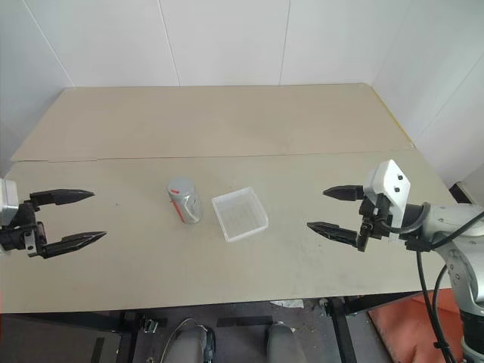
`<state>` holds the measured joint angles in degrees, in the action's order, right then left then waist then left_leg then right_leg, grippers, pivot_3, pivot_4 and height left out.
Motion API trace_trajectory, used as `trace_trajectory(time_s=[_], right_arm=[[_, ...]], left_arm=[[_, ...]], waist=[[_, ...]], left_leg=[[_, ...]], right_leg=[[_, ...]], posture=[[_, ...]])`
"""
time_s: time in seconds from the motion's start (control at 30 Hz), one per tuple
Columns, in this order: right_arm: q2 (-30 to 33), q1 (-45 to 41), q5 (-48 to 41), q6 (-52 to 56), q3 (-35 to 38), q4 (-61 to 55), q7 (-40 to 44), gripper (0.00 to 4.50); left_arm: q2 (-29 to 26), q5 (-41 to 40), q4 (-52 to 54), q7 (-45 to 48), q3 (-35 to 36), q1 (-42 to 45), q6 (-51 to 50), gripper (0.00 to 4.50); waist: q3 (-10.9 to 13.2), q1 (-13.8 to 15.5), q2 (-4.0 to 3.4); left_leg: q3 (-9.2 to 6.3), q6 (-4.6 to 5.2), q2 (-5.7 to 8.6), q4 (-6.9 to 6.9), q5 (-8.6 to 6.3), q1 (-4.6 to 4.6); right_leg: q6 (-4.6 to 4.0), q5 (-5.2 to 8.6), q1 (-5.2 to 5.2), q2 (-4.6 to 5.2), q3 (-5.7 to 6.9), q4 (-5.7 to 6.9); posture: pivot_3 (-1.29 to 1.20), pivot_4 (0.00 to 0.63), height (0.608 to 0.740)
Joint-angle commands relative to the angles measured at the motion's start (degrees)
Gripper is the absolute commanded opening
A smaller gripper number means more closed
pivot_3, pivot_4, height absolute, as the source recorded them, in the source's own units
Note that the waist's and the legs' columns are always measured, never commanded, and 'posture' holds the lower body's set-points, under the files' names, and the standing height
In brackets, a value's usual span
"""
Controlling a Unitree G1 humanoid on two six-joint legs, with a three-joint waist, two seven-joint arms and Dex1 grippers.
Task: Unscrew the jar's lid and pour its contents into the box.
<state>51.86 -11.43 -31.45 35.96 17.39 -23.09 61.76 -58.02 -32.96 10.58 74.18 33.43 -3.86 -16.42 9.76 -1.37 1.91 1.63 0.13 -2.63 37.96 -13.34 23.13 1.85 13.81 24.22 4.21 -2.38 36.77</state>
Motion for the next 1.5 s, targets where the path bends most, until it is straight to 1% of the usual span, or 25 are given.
trace_trajectory(time_s=[0.03, 0.17, 0.23, 0.33, 0.57, 0.63, 0.7, 0.9, 1.07, 1.17, 1.4, 1.5], right_arm=[[0.5, -0.7, -0.7, -0.9, -0.4, -1.9, -1.0, 4.50], [0.2, -1.2, -1.8, -0.2, -0.7, -2.9, -2.4, 4.50], [0.2, -0.7, -2.3, -0.5, -0.4, -3.4, -2.4, 4.50], [0.7, -0.4, -1.2, -1.2, -0.4, -3.4, -3.7, 4.50], [1.4, -2.9, -1.4, -1.2, -0.8, -3.2, -4.7, 4.50], [1.9, -4.7, -2.3, -0.4, -1.4, -2.9, -4.2, 4.50], [2.2, -5.6, -2.4, -1.3, -2.4, -2.4, -3.0, 4.50], [1.3, -7.6, -0.5, -1.6, -5.3, -1.9, -5.1, 4.50], [0.9, -8.1, 0.1, -2.2, -6.2, -2.1, -6.1, 4.50], [1.0, -8.3, 0.3, -2.5, -6.3, -2.5, -6.6, 4.50], [1.1, -9.0, 1.0, -3.2, -6.6, -2.4, -7.1, 4.50], [1.2, -9.3, 1.0, -3.4, -6.6, -2.4, -7.1, 4.50]], left_arm=[[0.4, -0.6, 1.8, -1.4, 2.5, -0.2, 0.3, 4.47], [1.5, -1.2, 2.9, -4.1, 0.8, 1.0, -0.4, 4.47], [3.3, -0.9, 4.8, -6.6, -0.3, 0.9, -0.5, 4.47], [6.2, 2.1, 7.5, -12.9, -2.6, 0.5, -1.0, 4.47], [13.0, 4.0, 14.3, -23.1, -6.5, -2.3, -3.4, 4.47], [15.6, 4.4, 17.1, -27.4, -9.1, -1.8, -5.4, 4.47], [18.4, 5.3, 19.8, -30.4, -11.8, -2.5, -5.1, 4.47], [23.7, 9.1, 21.8, -39.0, -17.6, -1.5, -6.9, 4.47], [29.9, 11.7, 20.0, -46.4, -22.9, 2.1, -8.6, 4.47], [33.2, 13.7, 17.5, -48.8, -25.6, 4.1, -7.5, 4.47], [35.8, 16.9, 12.2, -49.8, -29.3, 7.8, -4.7, 4.47], [37.8, 19.1, 7.8, -50.9, -30.8, 10.3, -1.5, 4.47]], waist=[[0.0, 0.1, 0.00], [0.0, 0.5, 0.00], [0.0, 0.5, 0.00], [0.0, 0.6, 0.01], [0.0, 0.5, 0.01], [0.0, 0.5, 0.01], [0.0, 0.6, 0.03], [0.0, 0.6, 0.04], [0.0, 0.7, 0.04], [0.0, 0.7, 0.04], [0.0, 0.7, 0.04], [0.0, 0.7, 0.05]], left_leg=[[0.00, 0.00, 0.00, 0.00, 0.00, 0.00], [0.00, 0.00, 0.02, 0.00, 0.00, 0.00], [0.00, 0.00, 0.02, 0.00, 0.00, 0.01], [0.00, 0.00, 0.02, 0.00, 0.00, 0.00], [-0.01, 0.00, 0.03, 0.01, 0.00, -0.01], [-0.02, 0.00, 0.03, 0.01, 0.00, -0.03], [-0.02, 0.00, 0.04, 0.01, 0.00, -0.07], [-0.04, 0.00, 0.06, 0.02, 0.00, -0.05], [-0.07, 0.00, 0.11, 0.07, 0.00, -0.05], [-0.08, 0.00, 0.12, 0.09, 0.00, -0.04], [-0.09, 0.01, 0.12, 0.09, 0.01, -0.04], [-0.10, 0.01, 0.13, 0.10, 0.01, -0.04]], right_leg=[[0.00, 0.00, 0.00, 0.00, 0.00, 0.00], [0.00, 0.00, -0.01, 0.02, 0.00, -0.01], [0.00, 0.00, -0.01, 0.02, 0.00, -0.01], [0.01, 0.00, -0.05, 0.03, 0.00, -0.01], [0.00, -0.02, -0.04, 0.02, -0.03, 0.01], [0.00, -0.02, -0.06, 0.00, -0.03, 0.04], [0.00, -0.02, -0.11, 0.02, -0.04, 0.04], [-0.01, -0.03, -0.10, 0.01, -0.04, 0.04], [0.01, -0.04, -0.16, 0.04, -0.04, 0.03], [0.01, -0.05, -0.16, 0.04, -0.04, 0.04], [0.00, -0.05, -0.15, 0.03, -0.04, 0.07], [0.01, -0.05, -0.17, 0.03, -0.04, 0.04]], posture=[[0.00, 0.150, 0.740], [0.00, 0.150, 0.740], [0.00, 0.150, 0.740], [0.00, 0.150, 0.740], [0.00, 0.150, 0.740], [0.00, 0.150, 0.740], [0.00, 0.150, 0.740], [0.00, 0.150, 0.740], [0.00, 0.150, 0.740], [0.00, 0.150, 0.740], [0.00, 0.150, 0.740], [0.00, 0.150, 0.740]])
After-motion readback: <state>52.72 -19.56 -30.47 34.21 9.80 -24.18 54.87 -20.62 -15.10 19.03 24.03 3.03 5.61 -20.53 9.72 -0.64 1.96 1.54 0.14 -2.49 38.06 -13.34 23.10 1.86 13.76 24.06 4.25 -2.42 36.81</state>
